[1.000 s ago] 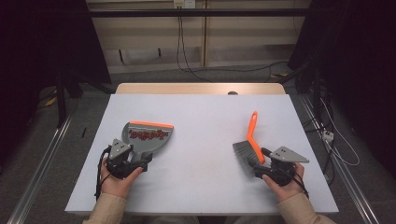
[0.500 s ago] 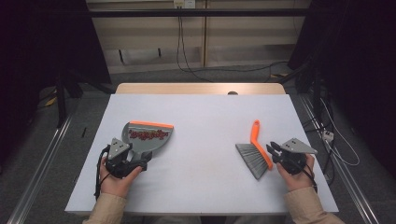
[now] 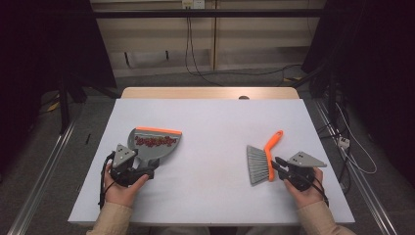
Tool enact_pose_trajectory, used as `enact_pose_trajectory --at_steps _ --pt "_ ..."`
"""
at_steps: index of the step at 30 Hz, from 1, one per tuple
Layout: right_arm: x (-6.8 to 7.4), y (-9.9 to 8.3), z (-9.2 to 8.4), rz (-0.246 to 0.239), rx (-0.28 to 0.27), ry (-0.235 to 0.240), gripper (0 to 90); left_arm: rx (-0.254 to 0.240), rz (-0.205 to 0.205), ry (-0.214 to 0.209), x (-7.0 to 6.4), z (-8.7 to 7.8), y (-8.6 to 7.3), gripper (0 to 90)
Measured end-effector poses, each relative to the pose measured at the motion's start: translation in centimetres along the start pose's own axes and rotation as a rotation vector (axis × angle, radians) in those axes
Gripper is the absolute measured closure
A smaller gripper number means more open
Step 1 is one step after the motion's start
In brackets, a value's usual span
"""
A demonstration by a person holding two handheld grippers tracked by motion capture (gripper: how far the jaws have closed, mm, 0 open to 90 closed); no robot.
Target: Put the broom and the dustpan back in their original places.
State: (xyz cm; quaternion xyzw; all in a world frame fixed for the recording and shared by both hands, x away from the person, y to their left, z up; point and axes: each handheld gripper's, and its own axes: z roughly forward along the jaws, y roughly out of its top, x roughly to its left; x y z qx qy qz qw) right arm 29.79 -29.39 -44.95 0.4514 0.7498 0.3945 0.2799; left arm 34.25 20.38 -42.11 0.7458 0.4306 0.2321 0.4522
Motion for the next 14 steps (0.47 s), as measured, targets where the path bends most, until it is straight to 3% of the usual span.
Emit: enact_pose_trajectory --at_steps 1,2,3,4,5,6,7,8,10,14 --pt "0.00 0.00 0.00 0.000 0.000 0.000 71.1 -0.008 0.001 -0.008 0.04 -0.02 0.01 13.1" --pt "-0.13 0.11 -0.29 0.039 -0.043 0.019 61.7 -0.020 0.008 -0.023 0.12 -0.06 0.03 10.3" --pt "-0.13 0.11 -0.29 0.039 -0.043 0.019 61.7 -0.042 0.010 -0.039 0.12 -0.07 0.04 10.3" --pt "-0.12 0.09 -0.55 0.099 -0.099 0.066 44.6 -0.082 0.016 -0.093 0.26 -0.20 0.04 6.3" --pt "-0.08 0.03 -0.62 0.127 -0.114 0.084 39.5 -0.082 0.016 -0.093 0.26 -0.20 0.04 6.4" --pt "-0.05 -0.04 -0.70 0.148 -0.126 0.089 34.8 -0.115 0.019 -0.135 0.36 -0.37 0.04 5.7" --pt "-0.05 -0.04 -0.70 0.148 -0.126 0.089 34.8 -0.115 0.019 -0.135 0.36 -0.37 0.04 5.1" --pt "0.06 -0.11 -0.72 0.182 -0.143 0.111 24.4 -0.138 0.027 -0.141 0.40 -0.52 0.06 5.0" --pt "0.09 -0.14 -0.70 0.183 -0.143 0.110 22.3 -0.161 0.028 -0.158 0.48 -0.64 0.06 4.9" --pt "0.48 -0.16 -0.66 0.168 -0.144 0.123 20.1 -0.148 0.025 -0.175 0.64 -0.55 0.01 4.3"
